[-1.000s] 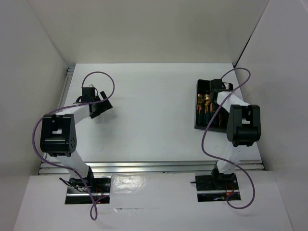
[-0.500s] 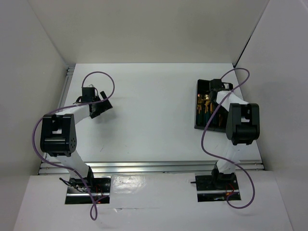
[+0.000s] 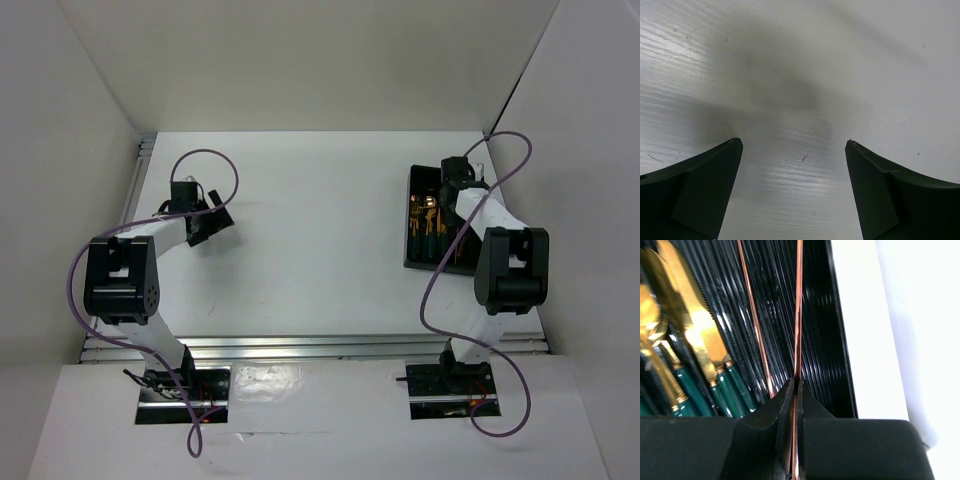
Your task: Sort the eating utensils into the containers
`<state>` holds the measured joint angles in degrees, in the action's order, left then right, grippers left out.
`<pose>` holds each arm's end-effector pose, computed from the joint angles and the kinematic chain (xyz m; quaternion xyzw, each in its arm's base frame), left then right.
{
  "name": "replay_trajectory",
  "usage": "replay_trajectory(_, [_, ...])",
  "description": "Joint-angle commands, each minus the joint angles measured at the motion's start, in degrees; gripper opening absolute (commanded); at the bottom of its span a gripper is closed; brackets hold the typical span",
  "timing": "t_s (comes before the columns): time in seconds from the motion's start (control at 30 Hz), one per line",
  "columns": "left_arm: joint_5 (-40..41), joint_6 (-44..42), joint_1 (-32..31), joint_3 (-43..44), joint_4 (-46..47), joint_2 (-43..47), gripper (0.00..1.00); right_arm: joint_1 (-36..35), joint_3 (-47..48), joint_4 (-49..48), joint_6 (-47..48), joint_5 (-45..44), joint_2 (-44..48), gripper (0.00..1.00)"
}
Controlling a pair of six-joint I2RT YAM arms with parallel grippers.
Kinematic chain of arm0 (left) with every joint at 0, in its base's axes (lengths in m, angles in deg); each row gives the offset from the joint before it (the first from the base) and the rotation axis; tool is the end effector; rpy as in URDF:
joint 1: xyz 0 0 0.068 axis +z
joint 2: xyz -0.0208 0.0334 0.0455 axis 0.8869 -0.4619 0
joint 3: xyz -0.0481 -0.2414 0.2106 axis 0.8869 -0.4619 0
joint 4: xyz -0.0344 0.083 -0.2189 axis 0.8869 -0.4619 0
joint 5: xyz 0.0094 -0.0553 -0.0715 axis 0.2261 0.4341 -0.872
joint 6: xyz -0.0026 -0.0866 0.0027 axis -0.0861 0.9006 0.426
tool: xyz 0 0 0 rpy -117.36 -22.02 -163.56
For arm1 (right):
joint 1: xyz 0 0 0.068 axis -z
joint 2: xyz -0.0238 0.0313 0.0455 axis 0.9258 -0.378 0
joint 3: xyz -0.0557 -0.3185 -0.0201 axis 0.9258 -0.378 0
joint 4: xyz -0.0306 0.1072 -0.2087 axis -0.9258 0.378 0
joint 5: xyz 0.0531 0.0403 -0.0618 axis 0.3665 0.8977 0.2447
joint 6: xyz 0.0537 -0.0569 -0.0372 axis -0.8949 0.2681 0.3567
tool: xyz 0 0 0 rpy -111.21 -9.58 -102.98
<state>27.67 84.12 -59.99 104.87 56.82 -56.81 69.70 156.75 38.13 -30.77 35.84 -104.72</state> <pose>0.3729 0.0139 0.2152 -0.2848 0.8816 -0.1164 0.3579 0.3629 -0.0534 0.2427 0.1266 0.9251 -0.2650 0.2408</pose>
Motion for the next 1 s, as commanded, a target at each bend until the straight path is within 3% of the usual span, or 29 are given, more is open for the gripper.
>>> replay_trajectory(0.0, [-0.6,-0.8,0.3,1.4,1.4,-0.6,0.99,0.3,2.2,0.4,-0.5,0.7,5.4,0.08])
replay_trajectory(0.43, [-0.1,-0.8,0.3,1.9,0.9,-0.6,0.99,0.3,-1.4,-5.6,4.8,13.3,7.6,0.08])
replay_trajectory(0.97, [-0.1,-0.8,0.3,1.9,0.9,-0.6,0.99,0.3,0.9,0.5,4.8,6.3,-3.3,0.08])
